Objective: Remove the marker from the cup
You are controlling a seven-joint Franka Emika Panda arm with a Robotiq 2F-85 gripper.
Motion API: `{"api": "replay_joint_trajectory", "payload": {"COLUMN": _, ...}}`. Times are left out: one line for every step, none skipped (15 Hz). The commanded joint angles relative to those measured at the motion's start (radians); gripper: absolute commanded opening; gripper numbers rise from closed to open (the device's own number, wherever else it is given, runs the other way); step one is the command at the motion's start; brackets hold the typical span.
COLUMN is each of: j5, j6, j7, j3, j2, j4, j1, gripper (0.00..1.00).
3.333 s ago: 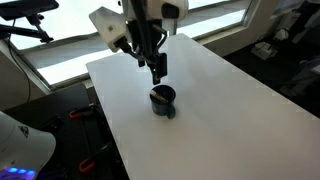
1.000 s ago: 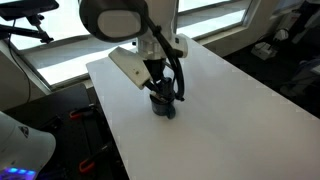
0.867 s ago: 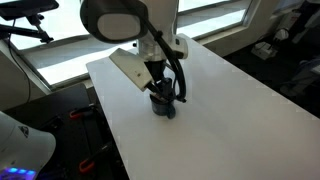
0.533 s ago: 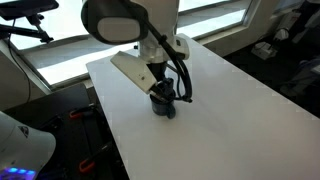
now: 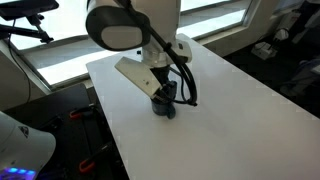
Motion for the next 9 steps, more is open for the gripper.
{"api": "replay_joint_trajectory", "payload": {"j5": -0.001, "j6": 0.037, "j7": -0.015, "j3": 0.025, "j2": 0.014, "j4": 0.004, "j1": -0.023, "gripper": 0.74}}
{"api": "replay_joint_trajectory", "payload": {"j5": -0.001, "j6": 0.038, "j7": -0.015, "j3": 0.027, "j2": 0.016, "j4": 0.005, "j1": -0.024, "gripper": 0.72}}
{"api": "replay_joint_trajectory", "payload": {"j5": 0.000, "j6": 0.038, "j7": -0.015, "j3": 0.028, "j2": 0.017, "j4": 0.005, "j1": -0.025, "gripper": 0.66}}
{"api": "replay_joint_trajectory", "payload": {"j5": -0.002, "j6": 0.038, "j7": -0.014, "j3": 0.030, "j2": 0.017, "j4": 0.005, "j1": -0.027, "gripper": 0.84}}
{"api": "replay_joint_trajectory", "payload": {"j5": -0.005, "j6": 0.036, "j7": -0.012, "j3": 0.032, "j2": 0.017, "j4": 0.005, "j1": -0.029, "gripper": 0.87}}
{"api": "replay_joint_trajectory", "payload": {"j5": -0.013, "j6": 0.035, "j7": -0.008, "j3": 0.032, "j2": 0.017, "j4": 0.005, "j1": -0.030, "gripper": 0.83}}
{"api": "replay_joint_trajectory", "payload": {"j5": -0.022, "j6": 0.033, "j7": -0.004, "j3": 0.032, "j2": 0.017, "j4": 0.005, "j1": -0.031, "gripper": 0.86}}
{"api": "replay_joint_trajectory", "payload": {"j5": -0.027, "j6": 0.031, "j7": -0.004, "j3": 0.032, "j2": 0.017, "j4": 0.006, "j1": -0.032, "gripper": 0.90}}
{"api": "replay_joint_trajectory", "payload": {"j5": -0.035, "j6": 0.030, "j7": 0.000, "j3": 0.031, "j2": 0.017, "j4": 0.006, "j1": -0.032, "gripper": 0.90}}
